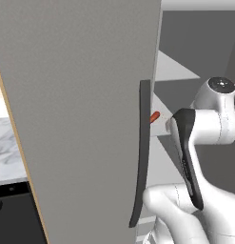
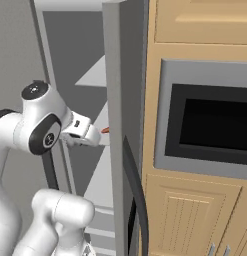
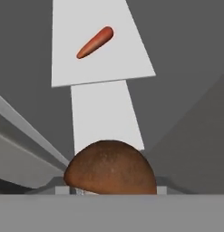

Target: Take the mushroom and carrot out of the freezer and place them in the tupperware container on the counter. Then put the tupperware containing the vegetables back in the freezer.

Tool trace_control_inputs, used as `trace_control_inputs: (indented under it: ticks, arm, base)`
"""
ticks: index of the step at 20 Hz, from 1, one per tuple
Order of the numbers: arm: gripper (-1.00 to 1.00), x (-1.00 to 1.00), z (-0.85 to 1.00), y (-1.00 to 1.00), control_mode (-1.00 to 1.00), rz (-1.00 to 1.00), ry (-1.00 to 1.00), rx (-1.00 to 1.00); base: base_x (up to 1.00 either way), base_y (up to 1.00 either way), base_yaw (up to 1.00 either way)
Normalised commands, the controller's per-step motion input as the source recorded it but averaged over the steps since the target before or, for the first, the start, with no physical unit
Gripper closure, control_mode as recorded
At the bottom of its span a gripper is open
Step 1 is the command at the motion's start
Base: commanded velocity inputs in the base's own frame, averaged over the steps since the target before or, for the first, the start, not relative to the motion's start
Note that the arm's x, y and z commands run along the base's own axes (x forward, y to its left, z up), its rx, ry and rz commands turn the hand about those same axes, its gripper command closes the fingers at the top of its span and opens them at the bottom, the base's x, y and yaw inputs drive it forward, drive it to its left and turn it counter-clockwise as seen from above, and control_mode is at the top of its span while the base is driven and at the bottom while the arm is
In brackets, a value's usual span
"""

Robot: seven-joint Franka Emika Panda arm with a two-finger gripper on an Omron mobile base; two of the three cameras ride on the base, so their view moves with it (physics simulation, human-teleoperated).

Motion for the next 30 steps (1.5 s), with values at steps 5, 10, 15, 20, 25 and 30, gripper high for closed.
trace_control_inputs:
  ticks: [5, 10, 15, 20, 25, 30]
  arm:
    - [1.00, -0.24, 0.00, 0.03, 1.00, 0.00, 0.08, 0.00]
    - [1.00, 0.00, 0.00, 0.00, 1.00, 0.00, 0.00, 0.00]
    - [1.00, 0.00, 0.00, 0.00, 1.00, 0.00, 0.00, 0.00]
    - [1.00, 0.00, 0.00, 0.00, 1.00, 0.00, 0.00, 0.00]
    - [1.00, 0.00, 0.00, 0.00, 1.00, 0.00, 0.00, 0.00]
    - [1.00, 0.00, 0.00, 0.00, 1.00, 0.00, 0.00, 0.00]
  base:
    - [-0.56, 0.12, 0.00]
    - [-0.90, 0.73, 0.00]
    - [-0.49, 1.00, 0.00]
    - [-0.10, 1.00, 0.01]
    - [0.12, 1.00, 0.00]
    - [0.39, 1.00, 0.00]
